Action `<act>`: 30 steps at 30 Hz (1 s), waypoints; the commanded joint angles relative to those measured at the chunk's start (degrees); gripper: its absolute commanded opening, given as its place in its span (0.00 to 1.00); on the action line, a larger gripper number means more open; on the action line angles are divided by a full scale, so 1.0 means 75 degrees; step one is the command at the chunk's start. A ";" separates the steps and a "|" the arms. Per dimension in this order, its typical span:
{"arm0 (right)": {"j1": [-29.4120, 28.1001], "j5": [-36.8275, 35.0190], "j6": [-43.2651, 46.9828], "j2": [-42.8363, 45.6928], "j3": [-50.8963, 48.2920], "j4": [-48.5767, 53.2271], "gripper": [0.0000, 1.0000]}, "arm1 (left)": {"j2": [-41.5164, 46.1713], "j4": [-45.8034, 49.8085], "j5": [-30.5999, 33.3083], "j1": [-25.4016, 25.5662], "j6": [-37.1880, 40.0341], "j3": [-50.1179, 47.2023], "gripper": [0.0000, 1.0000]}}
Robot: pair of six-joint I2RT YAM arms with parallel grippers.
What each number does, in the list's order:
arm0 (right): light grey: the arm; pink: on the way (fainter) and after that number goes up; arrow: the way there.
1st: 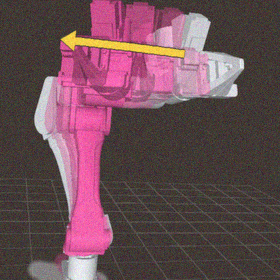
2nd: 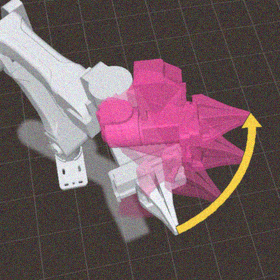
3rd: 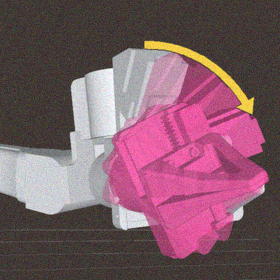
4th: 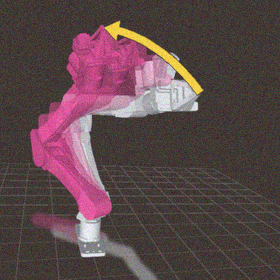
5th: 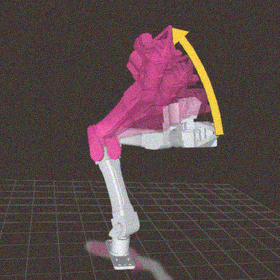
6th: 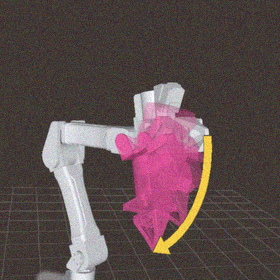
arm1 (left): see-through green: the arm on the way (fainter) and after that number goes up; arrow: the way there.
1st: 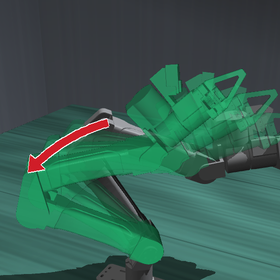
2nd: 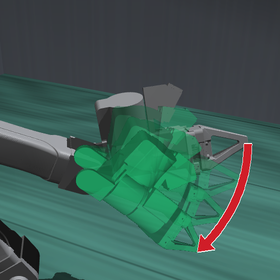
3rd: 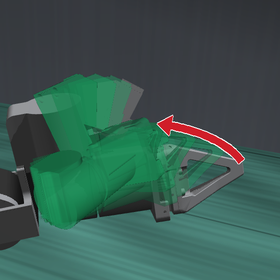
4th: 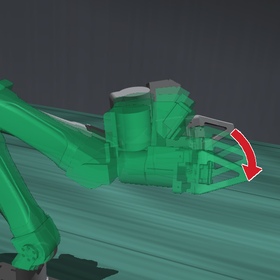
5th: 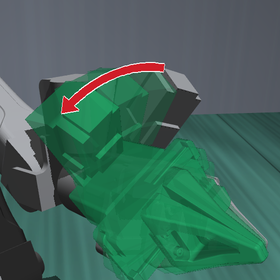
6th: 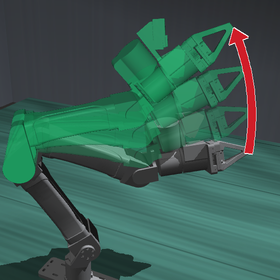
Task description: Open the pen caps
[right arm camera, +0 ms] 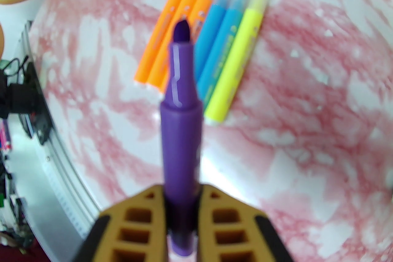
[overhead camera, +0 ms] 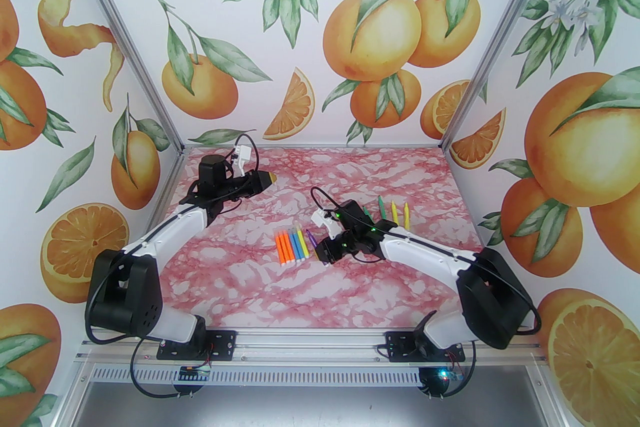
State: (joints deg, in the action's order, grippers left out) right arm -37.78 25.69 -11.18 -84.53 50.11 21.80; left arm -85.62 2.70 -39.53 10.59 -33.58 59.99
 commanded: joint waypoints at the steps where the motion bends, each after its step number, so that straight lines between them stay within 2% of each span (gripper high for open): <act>1: 0.0323 -0.0588 -0.0273 0.0184 0.0040 -0.0114 0.00 | 0.0223 0.2329 0.1192 0.0041 0.1583 0.0637 0.00; 6: 0.0653 -0.2396 -0.0266 -0.0264 0.0622 0.0639 0.00 | 0.0285 0.3947 0.2565 0.0041 0.2601 0.0744 0.00; 16: 0.0751 -0.4121 0.0054 -0.1887 0.1861 0.1702 0.00 | -0.0372 0.5253 0.3435 0.0099 0.3283 0.0756 0.00; 19: 0.0824 -0.4274 0.0060 -0.2171 0.2012 0.1775 0.00 | -0.0687 0.5547 0.3788 0.0125 0.3450 0.0766 0.00; 26: 0.0920 -0.4406 0.0092 -0.2458 0.2192 0.1848 0.00 | -0.1113 0.5606 0.3848 0.0225 0.3511 0.0744 0.00; 30: 0.1030 -0.4686 0.0260 -0.2860 0.2483 0.2113 0.00 | -0.1934 0.5651 0.4055 0.0483 0.3552 0.0859 0.02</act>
State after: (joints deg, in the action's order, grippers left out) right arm -30.83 -6.33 -10.46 -103.70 66.98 35.81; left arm -96.16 43.77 -10.79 12.91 -8.21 65.41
